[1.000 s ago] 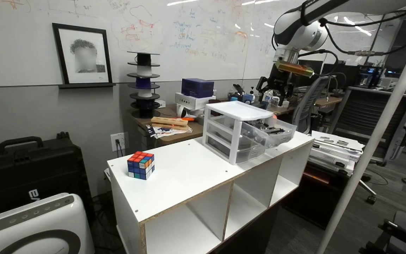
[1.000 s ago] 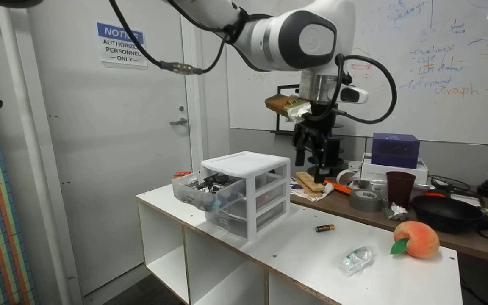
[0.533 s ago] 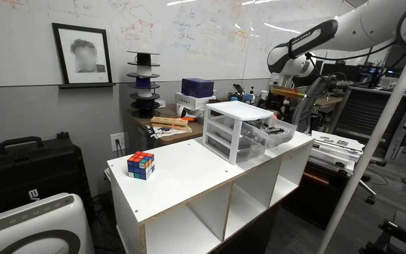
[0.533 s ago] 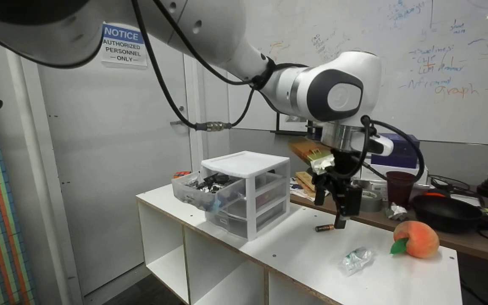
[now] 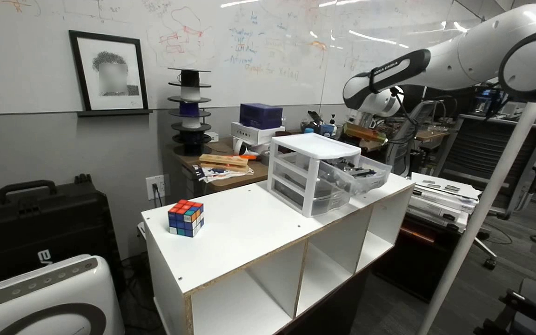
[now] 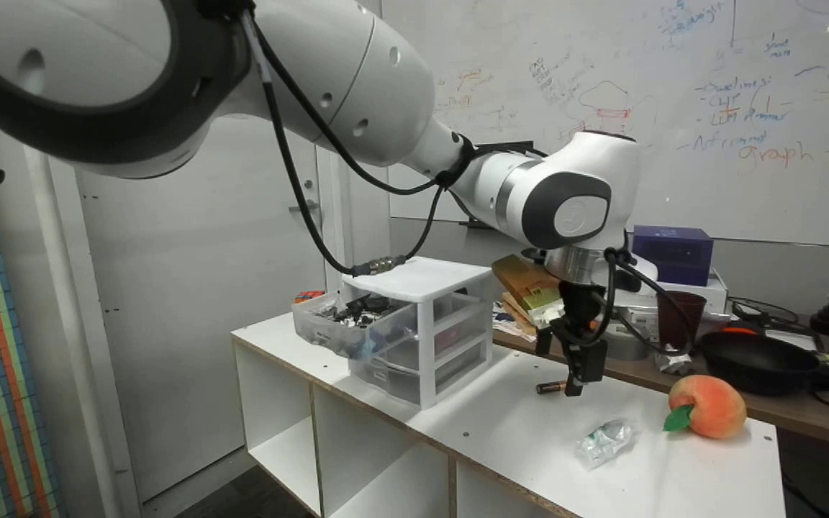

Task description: Put the battery and plastic in the open drawer respectively, then close the drawer

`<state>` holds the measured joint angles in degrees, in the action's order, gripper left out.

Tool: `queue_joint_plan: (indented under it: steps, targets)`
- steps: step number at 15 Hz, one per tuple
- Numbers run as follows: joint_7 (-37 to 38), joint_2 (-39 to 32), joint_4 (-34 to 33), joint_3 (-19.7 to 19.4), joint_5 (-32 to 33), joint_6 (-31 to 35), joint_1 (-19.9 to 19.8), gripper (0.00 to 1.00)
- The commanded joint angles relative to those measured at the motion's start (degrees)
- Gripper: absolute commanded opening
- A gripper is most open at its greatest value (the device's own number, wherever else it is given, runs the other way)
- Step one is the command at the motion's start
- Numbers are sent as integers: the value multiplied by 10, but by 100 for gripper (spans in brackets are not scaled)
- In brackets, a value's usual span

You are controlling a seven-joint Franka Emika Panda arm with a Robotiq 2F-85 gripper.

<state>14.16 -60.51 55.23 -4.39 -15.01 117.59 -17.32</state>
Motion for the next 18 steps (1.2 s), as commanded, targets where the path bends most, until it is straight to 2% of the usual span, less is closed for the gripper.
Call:
queue_joint_plan:
  steps: [1, 8, 9, 10, 12, 13, 14, 18]
  targets:
    - [13, -34, -66, 10, -3, -1, 0, 100]
    - [23, -71, -104, 9, 4, -11, 3, 100]
    - [23, -72, -102, 5, 1, -9, 5, 95]
    - [23, -77, -107, 6, 0, -8, 4, 74]
    - [26, -83, -113, 7, -1, -8, 4, 70]
    - [28, -84, -116, 7, -2, -10, 4, 64]
    - [28, -84, -119, 8, -2, -13, 3, 53]
    - [34, -85, -128, 8, 0, -39, 3, 24]
